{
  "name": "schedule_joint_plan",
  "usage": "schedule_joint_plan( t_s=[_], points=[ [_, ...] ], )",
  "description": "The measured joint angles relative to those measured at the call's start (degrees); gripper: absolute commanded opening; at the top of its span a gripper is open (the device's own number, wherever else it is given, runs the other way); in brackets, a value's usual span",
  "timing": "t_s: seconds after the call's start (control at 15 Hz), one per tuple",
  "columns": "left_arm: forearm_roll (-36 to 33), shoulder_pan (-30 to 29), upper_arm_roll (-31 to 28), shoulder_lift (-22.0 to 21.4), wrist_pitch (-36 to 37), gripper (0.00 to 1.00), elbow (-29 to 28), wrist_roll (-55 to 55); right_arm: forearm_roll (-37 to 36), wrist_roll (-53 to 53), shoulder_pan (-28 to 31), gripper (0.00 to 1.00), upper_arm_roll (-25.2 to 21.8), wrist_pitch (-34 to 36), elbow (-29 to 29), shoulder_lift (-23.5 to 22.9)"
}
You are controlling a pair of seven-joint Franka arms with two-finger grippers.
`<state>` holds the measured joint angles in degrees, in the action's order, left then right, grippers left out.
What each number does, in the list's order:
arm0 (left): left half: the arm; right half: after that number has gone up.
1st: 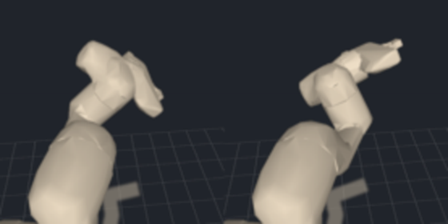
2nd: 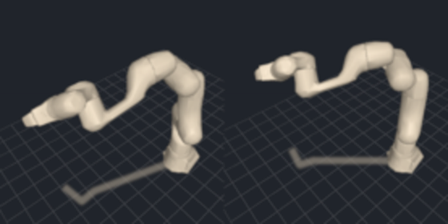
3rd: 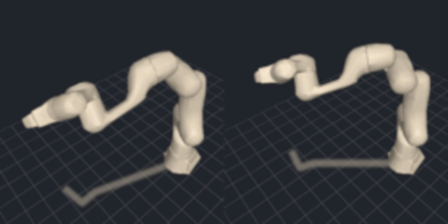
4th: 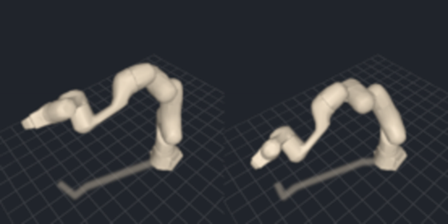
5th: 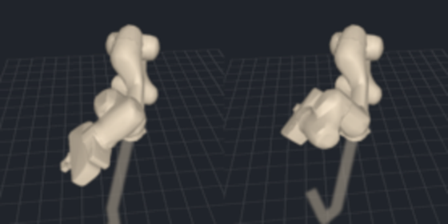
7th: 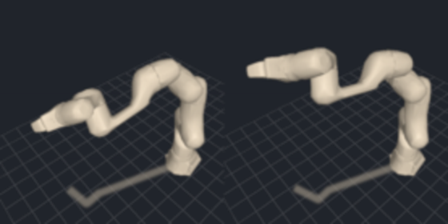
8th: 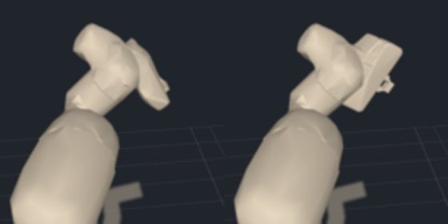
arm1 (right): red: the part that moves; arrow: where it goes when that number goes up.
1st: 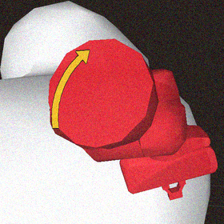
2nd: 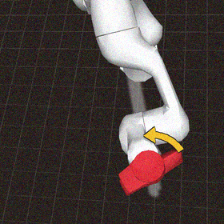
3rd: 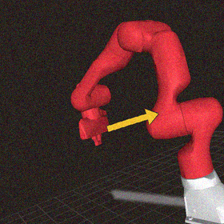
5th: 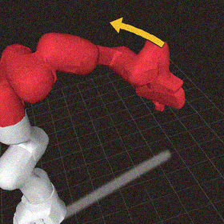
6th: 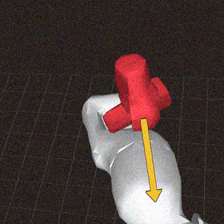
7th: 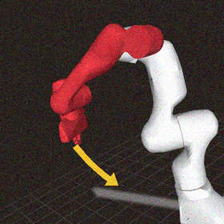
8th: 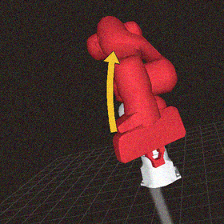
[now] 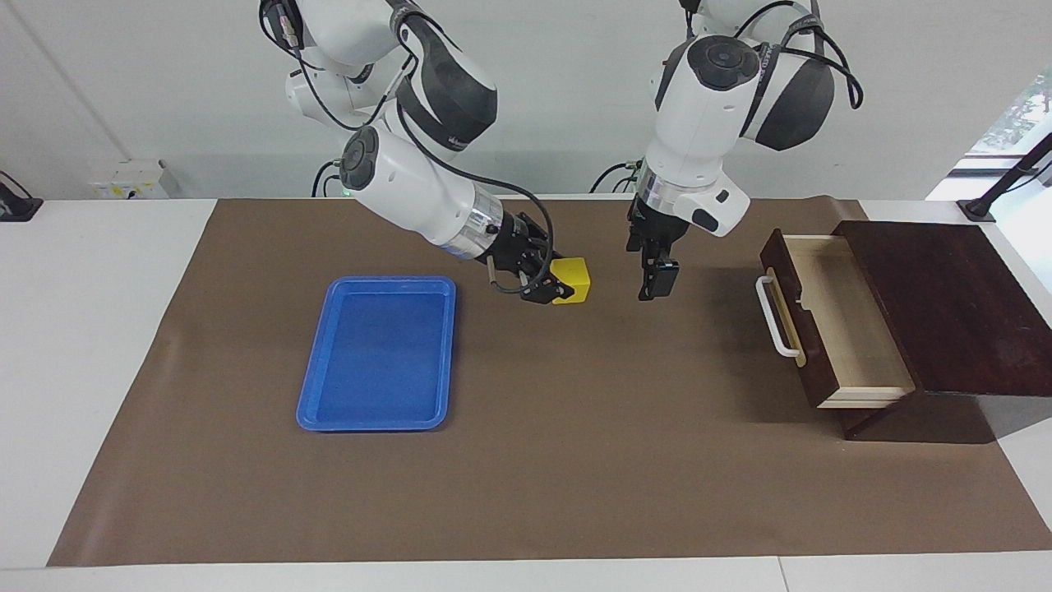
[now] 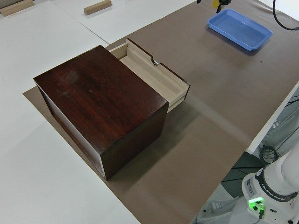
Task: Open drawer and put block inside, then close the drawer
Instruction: 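Carry the block toward the left gripper while the left gripper approaches, then grasp the block with the left gripper and open the right gripper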
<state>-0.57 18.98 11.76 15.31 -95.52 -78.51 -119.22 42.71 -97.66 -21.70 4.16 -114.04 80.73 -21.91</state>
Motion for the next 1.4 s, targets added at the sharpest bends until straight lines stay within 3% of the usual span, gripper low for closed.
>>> schedule_joint_plan(
  t_s=[0.33,0.93,1.06,1.2,1.33,1.4],
  points=[
    [0.00,1.72,-0.02,0.27,-0.32,1.00,0.28,-1.17,2.20,-3.63,-2.90,0.00,0.01,-6.58,0.43,-0.04],
    [0.01,2.92,-0.01,0.34,-1.50,1.00,0.31,-1.71,2.30,-3.80,-3.09,0.00,-0.11,-6.65,0.47,-0.09],
    [0.01,3.25,-0.07,0.72,-1.80,0.95,0.31,-2.26,2.30,-3.80,-3.10,0.00,-0.11,-6.65,0.53,-0.10],
    [-0.03,3.38,-0.07,1.06,-1.97,0.80,0.35,-2.30,2.30,-3.80,-3.09,0.00,-0.11,-6.61,0.59,-0.10],
    [-0.06,3.40,-0.14,1.26,-2.15,0.43,0.54,-2.30,2.30,-3.80,-3.09,0.00,-0.13,-6.55,0.73,-0.14],
    [-0.11,3.40,-0.23,1.35,-2.36,0.12,0.69,-2.31,2.30,-3.80,-3.10,0.00,-0.12,-6.36,0.79,-0.14]
  ],
)
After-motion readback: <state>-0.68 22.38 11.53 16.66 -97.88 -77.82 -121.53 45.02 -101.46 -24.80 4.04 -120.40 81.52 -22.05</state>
